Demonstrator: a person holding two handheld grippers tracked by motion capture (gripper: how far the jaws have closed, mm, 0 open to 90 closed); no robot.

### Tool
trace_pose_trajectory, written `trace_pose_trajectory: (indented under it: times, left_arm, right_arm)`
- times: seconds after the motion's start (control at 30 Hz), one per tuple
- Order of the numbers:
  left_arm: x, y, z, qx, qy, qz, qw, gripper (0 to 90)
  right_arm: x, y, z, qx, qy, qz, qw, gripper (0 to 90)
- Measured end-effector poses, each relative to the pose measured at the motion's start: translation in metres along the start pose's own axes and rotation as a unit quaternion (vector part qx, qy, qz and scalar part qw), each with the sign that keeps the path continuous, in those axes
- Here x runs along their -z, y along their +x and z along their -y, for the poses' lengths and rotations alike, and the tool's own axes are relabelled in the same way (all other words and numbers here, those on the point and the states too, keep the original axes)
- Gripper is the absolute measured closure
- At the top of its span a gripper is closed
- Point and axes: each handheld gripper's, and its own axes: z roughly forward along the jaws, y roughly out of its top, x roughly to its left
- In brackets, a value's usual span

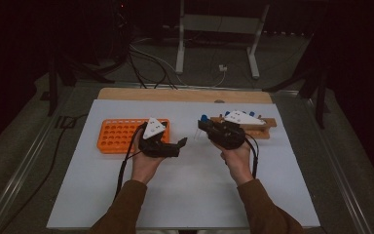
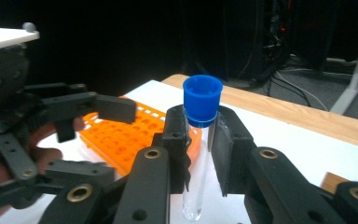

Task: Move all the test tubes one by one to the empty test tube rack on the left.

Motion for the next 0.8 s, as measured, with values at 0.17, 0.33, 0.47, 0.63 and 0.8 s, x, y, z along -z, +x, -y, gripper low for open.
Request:
trace_pose_trajectory:
  times: [0.17, 0.33, 0.47, 0.63, 0.8]
  left_arm:
    - [-0.006, -0.007, -0.005, -0.012, 0.004, 0.018, 0.9998, 15.4]
    - [-0.009, -0.01, -0.009, -0.007, 0.0, 0.046, 0.9989, 21.3]
    - [-0.01, -0.012, -0.01, -0.013, 0.0, 0.054, 0.9984, 25.1]
    - [-0.009, -0.012, -0.01, -0.017, -0.005, 0.061, 0.998, 45.4]
    - [-0.008, -0.012, -0.009, -0.024, -0.004, 0.076, 0.9968, 61.5]
  right_arm:
    - [-0.003, 0.006, 0.0, 0.004, 0.005, -0.01, 0.9999, 76.1]
    - [-0.01, 0.017, -0.001, 0.027, 0.015, -0.018, 0.9994, 76.0]
    - [-0.014, 0.024, -0.001, 0.046, 0.021, -0.019, 0.9985, 76.1]
    - [-0.016, 0.027, 0.0, 0.05, 0.023, -0.024, 0.9982, 76.0]
    - [-0.018, 0.03, 0.0, 0.055, 0.026, -0.028, 0.9977, 76.0]
